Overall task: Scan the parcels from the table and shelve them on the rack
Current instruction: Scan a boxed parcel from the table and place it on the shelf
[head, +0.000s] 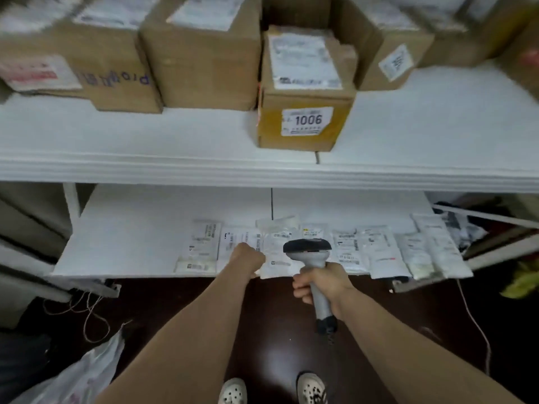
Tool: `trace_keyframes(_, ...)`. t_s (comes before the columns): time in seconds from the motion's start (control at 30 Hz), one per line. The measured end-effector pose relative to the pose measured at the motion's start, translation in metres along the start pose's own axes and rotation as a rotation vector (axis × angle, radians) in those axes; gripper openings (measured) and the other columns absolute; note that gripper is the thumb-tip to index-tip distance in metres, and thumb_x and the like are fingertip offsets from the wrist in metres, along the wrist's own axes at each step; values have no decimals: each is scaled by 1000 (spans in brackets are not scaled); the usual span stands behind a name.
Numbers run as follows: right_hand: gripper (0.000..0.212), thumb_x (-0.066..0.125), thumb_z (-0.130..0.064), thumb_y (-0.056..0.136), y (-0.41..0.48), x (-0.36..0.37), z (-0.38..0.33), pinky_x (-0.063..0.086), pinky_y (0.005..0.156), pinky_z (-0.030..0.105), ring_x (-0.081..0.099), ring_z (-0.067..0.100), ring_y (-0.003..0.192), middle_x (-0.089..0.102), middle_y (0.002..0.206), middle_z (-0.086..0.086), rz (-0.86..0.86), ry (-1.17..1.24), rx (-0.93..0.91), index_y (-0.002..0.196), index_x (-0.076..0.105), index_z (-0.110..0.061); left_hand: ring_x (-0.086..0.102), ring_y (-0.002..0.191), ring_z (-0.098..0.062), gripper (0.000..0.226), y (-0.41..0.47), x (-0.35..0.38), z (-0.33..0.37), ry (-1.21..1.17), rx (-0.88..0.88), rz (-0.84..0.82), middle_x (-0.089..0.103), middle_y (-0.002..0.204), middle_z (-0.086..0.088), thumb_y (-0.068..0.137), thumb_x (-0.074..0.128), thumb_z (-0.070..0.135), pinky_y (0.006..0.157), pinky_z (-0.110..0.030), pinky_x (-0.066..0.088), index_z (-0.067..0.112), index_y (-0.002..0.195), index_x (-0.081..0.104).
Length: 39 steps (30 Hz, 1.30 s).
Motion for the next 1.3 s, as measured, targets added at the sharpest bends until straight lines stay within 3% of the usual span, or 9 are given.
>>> trace_keyframes(0.13, 17, 71, 11, 74, -41, -71, 5, 50, 49, 25, 64, 20, 53, 66, 66, 13, 57, 59, -30, 81, 62, -2, 58, 92, -26, 25, -55, 60, 39, 135, 130, -74, 52, 101, -10, 89, 57, 4, 80, -35, 54, 14, 71, 43)
trace_keyframes(0.23, 20, 70, 13, 73, -72, -138, 20, 48, 47, 23, 63, 18, 50, 65, 60, 10, 103, 95, -53, 80, 59, -3, 55, 87, -27, 10, -95, 123, 67, 183, 156, -133, 56, 104, -17, 87, 59, -1, 62, -33, 52, 3, 94, 52)
trace_keyframes(0.43, 22, 71, 11, 74, -137, -325, 73, 48, 41, 22, 64, 14, 45, 64, 55, 7, 289, 176, -73, 78, 56, -4, 50, 60, -17, 20, -202, 301, 143, 433, 367, -318, 50, 73, -8, 89, 57, 0, 44, -25, 42, 8, 74, 47)
trace_keyframes(0.77, 23, 70, 14, 73, -277, -612, 198, 44, 44, 25, 62, 21, 48, 61, 57, 11, 796, 256, -1, 69, 56, -4, 45, 60, -16, 13, -376, 591, 208, 664, 640, -661, 50, 77, -11, 91, 59, 7, 61, -30, 46, 6, 102, 52)
trace_keyframes(0.87, 21, 72, 11, 72, -306, -671, 223, 48, 45, 26, 67, 21, 54, 65, 63, 10, 916, 229, 21, 80, 60, -4, 64, 98, -29, 32, -406, 658, 224, 733, 700, -710, 57, 125, -25, 91, 61, 9, 66, -29, 49, -2, 120, 54)
trace_keyframes(0.93, 18, 73, 9, 72, -316, -706, 237, 50, 51, 29, 70, 27, 66, 67, 66, 11, 980, 223, 54, 81, 62, -3, 57, 117, -33, 39, -423, 699, 235, 768, 730, -740, 52, 133, -25, 90, 62, 10, 59, -27, 49, -2, 127, 53)
trace_keyframes(1.03, 14, 73, 4, 74, -320, -752, 247, 51, 54, 30, 69, 24, 63, 67, 61, 8, 1023, 207, 130, 79, 62, -4, 60, 104, -28, 44, -442, 754, 253, 798, 761, -803, 49, 136, -27, 89, 62, 9, 58, -28, 49, -2, 130, 50)
trace_keyframes(1.2, 11, 70, 2, 78, -306, -836, 233, 49, 49, 27, 65, 18, 50, 65, 58, 9, 1099, 259, 170, 75, 61, -3, 58, 116, -29, 39, -456, 838, 311, 867, 839, -846, 53, 132, -22, 92, 61, 12, 55, -23, 48, 4, 129, 49)
trace_keyframes(1.3, 11, 66, 2, 81, -298, -884, 216, 54, 53, 31, 67, 24, 53, 67, 64, 15, 1097, 365, 181, 71, 63, 0, 59, 85, -21, 40, -466, 883, 357, 896, 839, -888, 60, 121, -19, 93, 59, 12, 60, -27, 50, 4, 131, 51)
Point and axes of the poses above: each hand's wrist, its own y-axis towards the middle knuckle, its own x-axis out of the palm, z = x × y, the point moved 2 cm from there along y, towards the middle knuckle
